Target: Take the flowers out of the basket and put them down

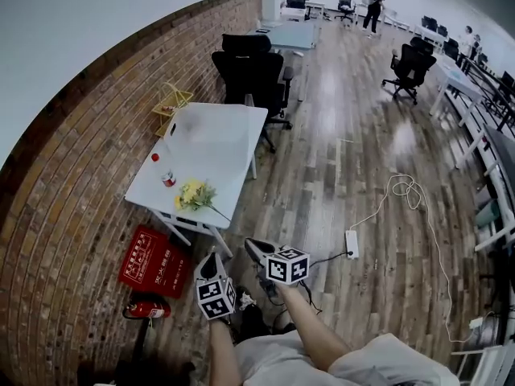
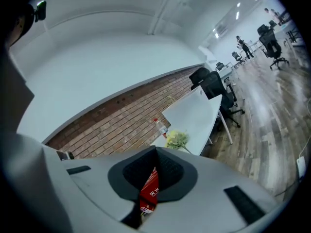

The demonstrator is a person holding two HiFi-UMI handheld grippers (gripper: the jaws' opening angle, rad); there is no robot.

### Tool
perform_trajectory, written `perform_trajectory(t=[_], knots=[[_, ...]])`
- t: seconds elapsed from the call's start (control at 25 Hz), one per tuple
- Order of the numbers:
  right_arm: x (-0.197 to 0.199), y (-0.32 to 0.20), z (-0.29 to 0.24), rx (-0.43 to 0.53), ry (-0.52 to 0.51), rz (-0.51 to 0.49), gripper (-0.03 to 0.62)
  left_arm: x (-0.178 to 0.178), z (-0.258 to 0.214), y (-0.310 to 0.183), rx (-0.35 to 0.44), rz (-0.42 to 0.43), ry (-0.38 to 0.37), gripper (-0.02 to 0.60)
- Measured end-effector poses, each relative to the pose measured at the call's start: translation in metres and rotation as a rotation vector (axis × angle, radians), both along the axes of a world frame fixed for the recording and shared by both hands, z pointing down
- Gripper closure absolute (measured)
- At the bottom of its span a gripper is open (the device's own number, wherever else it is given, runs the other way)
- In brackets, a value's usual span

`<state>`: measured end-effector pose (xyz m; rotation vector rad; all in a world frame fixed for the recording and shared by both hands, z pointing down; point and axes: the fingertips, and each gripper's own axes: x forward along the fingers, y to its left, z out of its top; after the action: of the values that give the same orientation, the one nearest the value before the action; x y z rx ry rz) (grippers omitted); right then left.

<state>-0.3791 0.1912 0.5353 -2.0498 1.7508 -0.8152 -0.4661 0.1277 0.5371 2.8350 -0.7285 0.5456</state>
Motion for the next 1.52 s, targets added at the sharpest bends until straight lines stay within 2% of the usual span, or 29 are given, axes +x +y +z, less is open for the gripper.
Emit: perform_trajectory(t=[0.24, 0.52, 0.68, 0.84, 1.16, 1.36, 1.44, 1.52], knots=[[0.002, -0.008, 0.007, -0.080, 0.143, -0.043, 0.602, 0.014, 0.003, -0.005, 0.004, 0.003, -0.009, 0.557], [0.025, -0.038, 0.008, -0.102, 0.175, -0.049, 0.602, 0.032, -0.001, -0.034, 0.017, 0.013, -0.015, 0.557], [0.045, -0.054, 0.014, -0.162, 0.238, -0.069, 0.602, 0.050, 0.000, -0.055, -0.009, 0.008, 0.002, 0.557], [0.066, -0.068, 0.023, -0.213, 0.255, -0.076, 0.602, 0.077, -0.007, -0.075, 0.006, 0.023, 0.016, 0.557], [0.099, -0.121, 0.049, -0.302, 0.303, -0.105, 0.602, 0.113, 0.003, -0.144, -0.026, 0.027, 0.028, 0.557], [0.098, -0.173, 0.079, -0.384, 0.333, -0.181, 0.599, 0.115, 0.019, -0.202, -0.052, -0.005, -0.001, 0.557], [0.096, -0.189, 0.096, -0.428, 0.338, -0.209, 0.553, 0.113, 0.023, -0.221, -0.065, -0.015, -0.009, 0.557], [0.095, -0.205, 0.111, -0.469, 0.347, -0.228, 0.545, 0.113, 0.026, -0.241, -0.073, -0.028, -0.010, 0.557]])
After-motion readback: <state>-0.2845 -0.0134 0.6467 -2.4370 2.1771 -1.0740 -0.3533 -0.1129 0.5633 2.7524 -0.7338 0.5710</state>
